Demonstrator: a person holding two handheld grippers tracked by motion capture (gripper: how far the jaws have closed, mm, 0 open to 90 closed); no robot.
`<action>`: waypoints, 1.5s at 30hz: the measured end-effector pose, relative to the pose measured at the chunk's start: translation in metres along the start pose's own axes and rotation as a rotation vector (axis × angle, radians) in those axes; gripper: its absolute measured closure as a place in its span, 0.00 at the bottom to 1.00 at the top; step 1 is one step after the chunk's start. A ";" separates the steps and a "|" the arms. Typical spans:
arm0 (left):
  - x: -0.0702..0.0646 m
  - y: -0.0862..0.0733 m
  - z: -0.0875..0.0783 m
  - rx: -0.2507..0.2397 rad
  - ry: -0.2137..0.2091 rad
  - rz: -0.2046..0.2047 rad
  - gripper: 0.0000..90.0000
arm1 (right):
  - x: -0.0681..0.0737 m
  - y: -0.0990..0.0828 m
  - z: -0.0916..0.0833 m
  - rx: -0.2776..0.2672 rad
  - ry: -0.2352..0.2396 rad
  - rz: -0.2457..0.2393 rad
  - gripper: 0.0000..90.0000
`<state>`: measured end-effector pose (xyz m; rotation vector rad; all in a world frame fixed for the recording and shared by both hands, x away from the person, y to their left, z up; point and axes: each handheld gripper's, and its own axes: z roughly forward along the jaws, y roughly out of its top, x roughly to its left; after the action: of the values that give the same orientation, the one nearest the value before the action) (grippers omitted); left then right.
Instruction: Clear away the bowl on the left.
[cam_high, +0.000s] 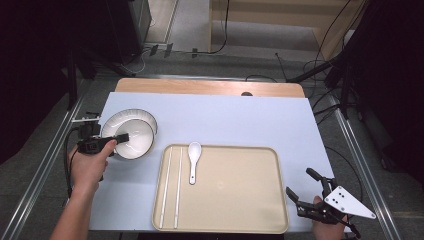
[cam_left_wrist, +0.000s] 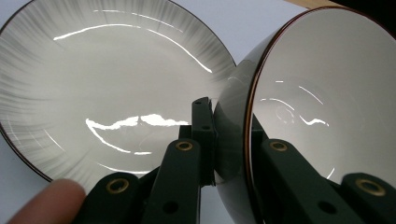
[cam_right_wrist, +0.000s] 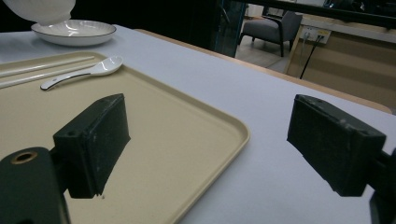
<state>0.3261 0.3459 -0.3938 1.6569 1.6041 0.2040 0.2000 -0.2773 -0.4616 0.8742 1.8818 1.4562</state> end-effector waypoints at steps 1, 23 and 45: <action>0.000 0.000 0.000 0.000 0.000 0.000 0.92 | 0.000 0.000 0.000 0.000 0.000 0.000 0.15; -0.031 -0.026 -0.002 0.025 -0.038 0.081 0.92 | 0.001 0.000 0.000 0.000 0.005 -0.003 0.15; -0.075 -0.054 0.006 0.085 -0.105 0.172 0.92 | 0.001 0.001 0.000 -0.002 0.006 -0.006 0.15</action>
<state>0.2748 0.2694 -0.4010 1.8419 1.4104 0.1353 0.1998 -0.2764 -0.4607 0.8628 1.8852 1.4586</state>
